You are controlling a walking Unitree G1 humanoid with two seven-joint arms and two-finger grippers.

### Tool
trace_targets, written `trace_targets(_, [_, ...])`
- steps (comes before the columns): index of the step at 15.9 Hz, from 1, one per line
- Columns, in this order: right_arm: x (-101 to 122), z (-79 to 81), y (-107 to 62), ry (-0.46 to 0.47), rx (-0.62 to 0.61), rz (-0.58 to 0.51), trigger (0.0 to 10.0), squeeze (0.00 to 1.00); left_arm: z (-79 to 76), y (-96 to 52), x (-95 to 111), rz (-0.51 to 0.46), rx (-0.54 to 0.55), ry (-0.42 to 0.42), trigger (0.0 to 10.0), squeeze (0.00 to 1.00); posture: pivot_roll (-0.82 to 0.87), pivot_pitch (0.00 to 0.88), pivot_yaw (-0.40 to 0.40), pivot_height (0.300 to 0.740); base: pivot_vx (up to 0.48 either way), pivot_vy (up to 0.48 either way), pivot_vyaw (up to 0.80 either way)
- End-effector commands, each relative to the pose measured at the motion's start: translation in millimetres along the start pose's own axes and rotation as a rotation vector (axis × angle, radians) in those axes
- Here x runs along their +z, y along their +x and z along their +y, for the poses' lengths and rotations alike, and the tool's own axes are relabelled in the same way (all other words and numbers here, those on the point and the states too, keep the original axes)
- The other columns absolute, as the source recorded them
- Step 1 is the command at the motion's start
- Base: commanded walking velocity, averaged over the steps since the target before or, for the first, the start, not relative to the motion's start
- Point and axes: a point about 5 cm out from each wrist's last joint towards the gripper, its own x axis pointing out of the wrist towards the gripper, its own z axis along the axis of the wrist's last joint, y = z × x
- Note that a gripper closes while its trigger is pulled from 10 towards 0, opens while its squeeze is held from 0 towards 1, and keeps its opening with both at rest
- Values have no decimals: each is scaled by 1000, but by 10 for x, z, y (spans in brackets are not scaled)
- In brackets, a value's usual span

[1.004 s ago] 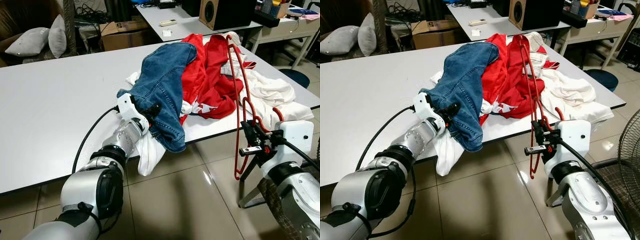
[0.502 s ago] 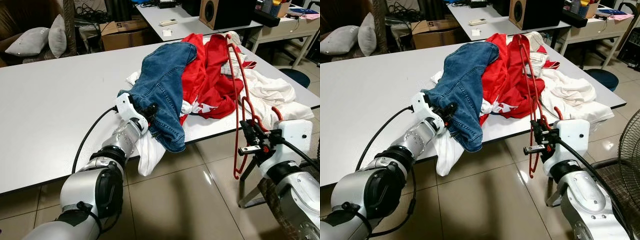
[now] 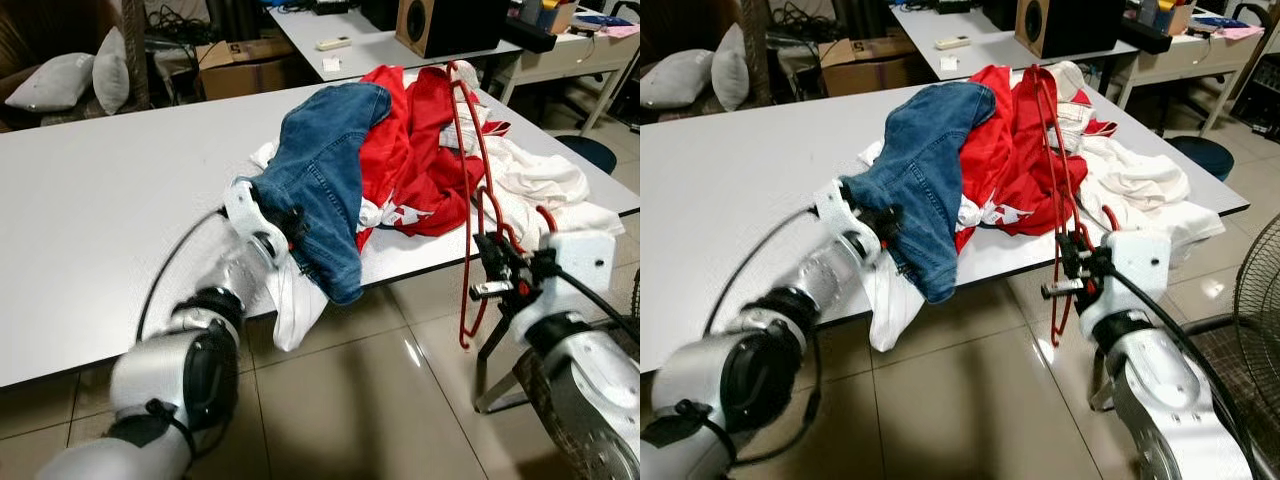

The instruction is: Hang hanger

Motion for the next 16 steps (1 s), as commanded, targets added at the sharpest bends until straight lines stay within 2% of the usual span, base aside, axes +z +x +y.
trace_targets(1, [2,-7,48,4,-17,-3,10000,0,-36,12,231,-49,-14,74,0,0,-133,0,56,740,0,0,0])
trace_targets(2, [6,-9,69,4,-23,-7,10000,0,-41,10,352,-71,-12,117,0,0,-129,0,58,740,0,0,0])
trace_targets(4, [23,2,112,-11,-25,-27,10000,0,-172,-8,862,-185,-23,276,0,0,-118,0,57,740,0,0,0])
trace_targets(5, [45,18,120,-24,-16,-57,10000,0,-384,-59,1283,-304,-74,422,0,0,-112,0,58,740,0,0,0])
trace_targets(6, [60,21,118,-22,-15,-73,10000,0,-496,-97,1462,-363,-104,480,0,0,-111,0,56,740,0,0,0])
trace_targets(7, [100,10,116,-12,-30,-108,10000,0,-773,-207,1803,-495,-186,645,0,0,-107,0,58,740,0,0,0])
trace_targets(8, [135,-4,111,1,-46,-139,10000,0,-1037,-326,2002,-604,-286,856,0,0,-105,0,60,740,0,0,0])
trace_targets(9, [154,-13,106,8,-60,-158,10000,0,-1207,-402,2022,-651,-416,1018,0,0,-101,0,62,740,0,0,0])
trace_targets(10, [155,-15,104,17,-69,-169,10000,0,-1219,-405,1853,-619,-544,1154,0,0,-97,0,60,740,0,0,0])
trace_targets(11, [150,-8,105,23,-71,-170,10000,0,-1168,-389,1725,-581,-585,1226,0,0,-92,0,57,740,0,0,0])
trace_targets(12, [135,19,111,28,-64,-168,10000,0,-959,-321,1408,-443,-625,1333,0,0,-90,0,53,740,0,0,0])
trace_targets(13, [124,58,124,31,-43,-168,10000,0,-605,-261,1068,-272,-578,1401,0,0,-85,0,40,740,0,0,0])
trace_targets(14, [120,78,132,31,-31,-168,10000,0,-391,-245,917,-179,-514,1436,0,0,-85,0,40,740,0,0,0])
trace_targets(15, [115,100,140,32,-13,-169,10000,0,-69,-270,745,-65,-410,1493,0,0,-80,0,30,740,0,0,0])
trace_targets(16, [110,106,143,33,-8,-168,10000,0,59,-291,706,-22,-360,1519,0,0,-79,0,27,740,0,0,0])
